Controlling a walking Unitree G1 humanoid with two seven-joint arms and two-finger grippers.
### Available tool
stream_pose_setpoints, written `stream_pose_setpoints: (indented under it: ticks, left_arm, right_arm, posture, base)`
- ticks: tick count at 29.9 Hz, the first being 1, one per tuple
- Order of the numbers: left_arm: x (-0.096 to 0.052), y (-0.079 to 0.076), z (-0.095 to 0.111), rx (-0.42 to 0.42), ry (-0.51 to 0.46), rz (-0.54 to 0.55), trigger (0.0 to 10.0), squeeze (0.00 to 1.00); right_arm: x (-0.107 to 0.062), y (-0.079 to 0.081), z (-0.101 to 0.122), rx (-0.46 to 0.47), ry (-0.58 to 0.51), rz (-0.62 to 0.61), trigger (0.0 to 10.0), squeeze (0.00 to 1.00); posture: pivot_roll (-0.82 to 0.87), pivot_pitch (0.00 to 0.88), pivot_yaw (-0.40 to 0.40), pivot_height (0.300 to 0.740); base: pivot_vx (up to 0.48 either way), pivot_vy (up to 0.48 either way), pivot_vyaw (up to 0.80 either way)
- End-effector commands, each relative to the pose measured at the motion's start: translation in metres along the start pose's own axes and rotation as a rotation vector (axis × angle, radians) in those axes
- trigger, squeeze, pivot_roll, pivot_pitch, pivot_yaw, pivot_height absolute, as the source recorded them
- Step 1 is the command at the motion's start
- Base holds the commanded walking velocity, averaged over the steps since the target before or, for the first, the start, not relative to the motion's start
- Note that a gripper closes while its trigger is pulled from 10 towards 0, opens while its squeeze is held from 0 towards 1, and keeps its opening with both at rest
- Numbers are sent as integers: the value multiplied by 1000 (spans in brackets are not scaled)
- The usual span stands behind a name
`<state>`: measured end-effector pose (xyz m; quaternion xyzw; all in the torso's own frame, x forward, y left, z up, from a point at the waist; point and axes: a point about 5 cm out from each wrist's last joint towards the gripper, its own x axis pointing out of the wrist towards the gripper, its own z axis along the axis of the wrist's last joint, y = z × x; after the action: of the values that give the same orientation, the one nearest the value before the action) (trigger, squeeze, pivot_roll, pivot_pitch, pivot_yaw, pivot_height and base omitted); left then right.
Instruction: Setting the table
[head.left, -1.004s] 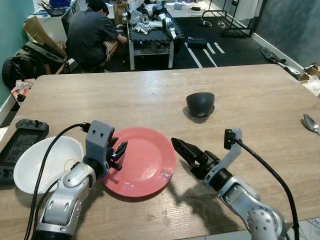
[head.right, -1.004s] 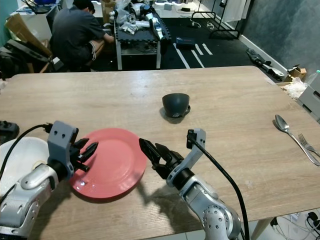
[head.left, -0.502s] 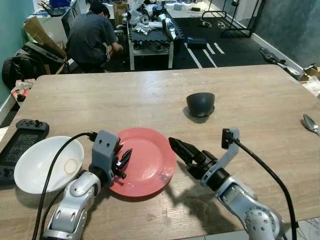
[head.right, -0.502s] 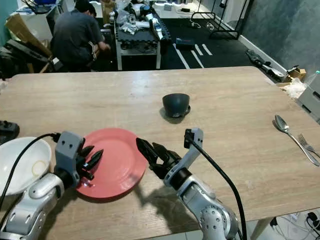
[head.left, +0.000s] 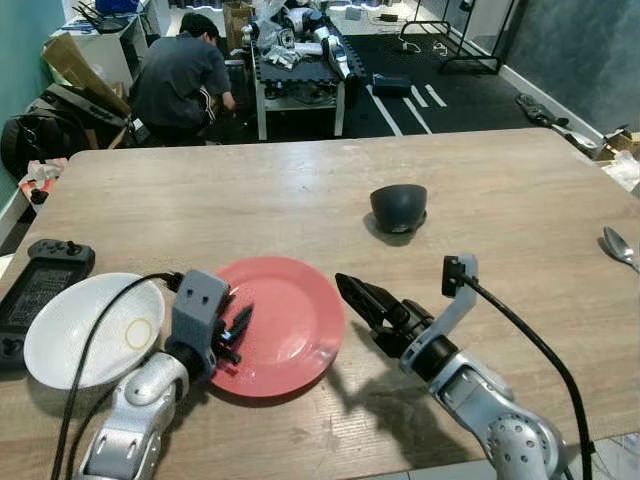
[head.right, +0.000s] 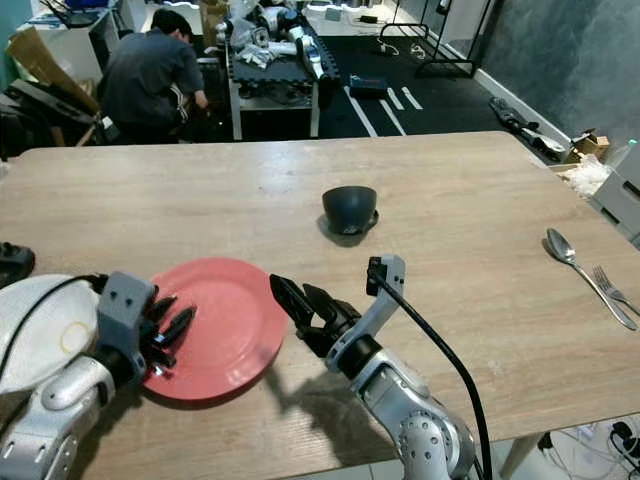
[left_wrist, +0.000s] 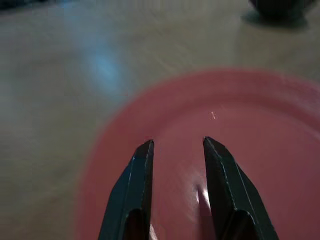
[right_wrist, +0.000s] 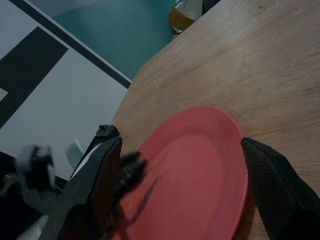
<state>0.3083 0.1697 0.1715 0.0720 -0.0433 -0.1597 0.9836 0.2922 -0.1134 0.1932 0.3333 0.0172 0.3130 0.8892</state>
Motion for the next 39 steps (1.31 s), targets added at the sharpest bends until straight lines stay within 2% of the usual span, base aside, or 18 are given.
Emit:
stream_pose_setpoints:
  ticks: [1,6,10,15,18,25,27,32,35,39]
  left_arm:
    - [-3,7,9,0,-26,23,10000,0]
    - [-7,7,13,-4,-34,24,10000,0]
    - [-16,-3,-2,-30,17,2,10000,0]
    - [-21,-8,-16,-70,67,-9,10000,0]
    - [-22,-7,-17,-70,71,-4,10000,0]
    - [-36,-1,-20,-38,87,69,10000,0]
    - [-42,1,-26,-66,114,92,10000,0]
    - [-45,3,-32,-88,134,107,10000,0]
    - [-49,0,-52,-182,216,82,10000,0]
    - [-50,-5,-61,-188,257,50,10000,0]
  right_arm:
    - [-3,-1,-1,-6,3,-15,10000,0]
    - [-3,-1,-1,-7,7,-16,10000,0]
    - [-3,-1,-1,-7,8,-16,10000,0]
    - [-3,-1,-1,-8,9,-15,10000,0]
    - [-3,-1,-1,-9,10,-16,10000,0]
    - [-4,-3,-1,-11,13,-20,10000,0]
    - [-3,-2,-1,-9,16,-16,10000,0]
    - [-2,-1,-1,-10,17,-12,10000,0]
    - [-2,-1,-1,-12,18,-11,10000,0]
    - [-2,0,-1,-12,21,-9,10000,0]
  posture:
    - [107,170,53,740]
    - [112,173,53,740]
    - [112,175,52,740]
    - [106,176,48,740]
    - [106,176,48,740]
    - [109,179,47,740]
    - [114,178,45,740]
    - [110,178,42,740]
    - [103,175,41,740]
    - [103,175,41,740]
  base:
    - [0,0,0]
    - [0,0,0]
    - [0,0,0]
    - [0,0,0]
    - [0,0,0]
    - [0,0,0]
    - [0,0,0]
    - [0,0,0]
    - [0,0,0]
    - [0,0,0]
